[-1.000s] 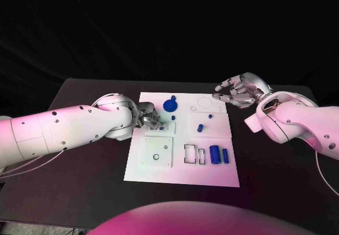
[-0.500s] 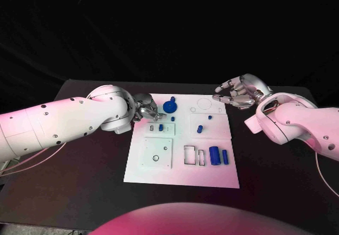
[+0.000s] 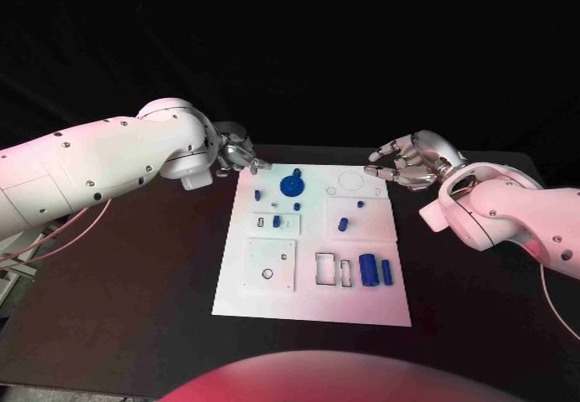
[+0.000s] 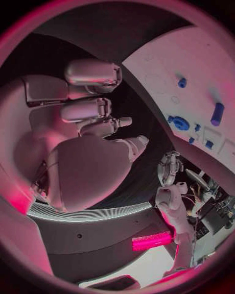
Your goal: Assemble the parts on the task board
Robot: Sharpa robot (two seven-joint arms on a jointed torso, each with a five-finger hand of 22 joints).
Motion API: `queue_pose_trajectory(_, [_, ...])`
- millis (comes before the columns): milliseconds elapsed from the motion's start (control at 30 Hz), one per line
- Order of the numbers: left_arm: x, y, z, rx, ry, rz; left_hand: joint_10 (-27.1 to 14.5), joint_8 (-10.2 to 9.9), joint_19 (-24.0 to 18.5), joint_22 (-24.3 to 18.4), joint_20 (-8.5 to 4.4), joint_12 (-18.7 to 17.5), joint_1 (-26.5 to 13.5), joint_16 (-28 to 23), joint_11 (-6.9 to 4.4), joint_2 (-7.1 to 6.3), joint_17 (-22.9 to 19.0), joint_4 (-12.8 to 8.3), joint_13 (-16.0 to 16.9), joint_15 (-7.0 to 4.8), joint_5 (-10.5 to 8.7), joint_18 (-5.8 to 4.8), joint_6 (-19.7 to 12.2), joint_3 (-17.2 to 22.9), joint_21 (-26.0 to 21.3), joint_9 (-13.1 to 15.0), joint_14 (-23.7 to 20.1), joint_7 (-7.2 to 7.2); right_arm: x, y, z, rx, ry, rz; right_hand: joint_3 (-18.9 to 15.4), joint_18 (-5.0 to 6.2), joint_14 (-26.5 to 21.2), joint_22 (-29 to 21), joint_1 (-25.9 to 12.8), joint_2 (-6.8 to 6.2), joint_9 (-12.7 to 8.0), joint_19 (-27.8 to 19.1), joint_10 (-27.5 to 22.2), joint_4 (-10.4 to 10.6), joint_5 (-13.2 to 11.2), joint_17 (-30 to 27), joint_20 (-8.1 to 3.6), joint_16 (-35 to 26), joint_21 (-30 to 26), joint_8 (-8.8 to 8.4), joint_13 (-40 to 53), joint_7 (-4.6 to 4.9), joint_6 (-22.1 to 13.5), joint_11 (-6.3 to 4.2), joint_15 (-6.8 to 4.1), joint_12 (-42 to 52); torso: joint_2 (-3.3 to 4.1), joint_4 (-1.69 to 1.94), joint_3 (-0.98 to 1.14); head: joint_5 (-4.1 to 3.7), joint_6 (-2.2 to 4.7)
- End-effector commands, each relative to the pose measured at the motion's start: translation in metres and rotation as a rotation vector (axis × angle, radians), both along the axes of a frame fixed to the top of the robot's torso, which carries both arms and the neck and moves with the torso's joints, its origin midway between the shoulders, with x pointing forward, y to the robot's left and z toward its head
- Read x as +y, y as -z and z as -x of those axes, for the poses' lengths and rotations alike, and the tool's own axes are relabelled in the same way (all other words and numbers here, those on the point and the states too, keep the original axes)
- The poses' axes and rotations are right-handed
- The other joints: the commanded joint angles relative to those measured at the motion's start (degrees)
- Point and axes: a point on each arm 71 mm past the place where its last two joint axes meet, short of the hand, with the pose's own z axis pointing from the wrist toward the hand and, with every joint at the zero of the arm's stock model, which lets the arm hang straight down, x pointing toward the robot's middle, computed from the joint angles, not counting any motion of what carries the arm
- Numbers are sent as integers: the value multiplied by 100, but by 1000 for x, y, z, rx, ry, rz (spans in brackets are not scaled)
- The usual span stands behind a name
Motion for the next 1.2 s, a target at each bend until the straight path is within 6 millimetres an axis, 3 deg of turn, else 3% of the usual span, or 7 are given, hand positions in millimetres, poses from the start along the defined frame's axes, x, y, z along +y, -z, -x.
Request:
queue_pose_trajectory(33, [0,8,-3,67,50,-70,-37,-26,-21,10,13,-18,70,-23,12,4,52,-7,7,32,33,-8,-10,-35,-18,-10,199,13,2,0,1,-2,-16,7,7,72,418,406,-33,-4,7,-51,-33,1,-4,739,1,-27,-25,21,181,-3,-39,-12,-55,-12,7,0,-14,11,-4])
queue_pose_trajectory(333, [4,26,-15,117,31,-126,-69,-27,-44,-22,26,-30,36,-35,20,11,30,1,-20,42,16,-1,28,-81,-36,-31,187,18,3,0,1,-2,-20,7,7,72,418,406,-33,-4,7,-51,-33,1,-4,739,1,-27,-25,21,181,-3,-39,-12,-55,-12,2,-3,-11,30,-8])
queue_pose_trajectory(1200, [-3,45,-21,161,17,-127,-49,-21,-13,44,38,8,36,-27,17,68,46,-11,26,45,21,-11,78,-101,-6,-53,187,12,5,1,1,-1,-24,7,10,73,419,404,-37,-3,8,-52,-30,-3,-3,742,0,-27,-28,27,185,-3,-43,-14,-56,-8,-2,0,-1,46,-34])
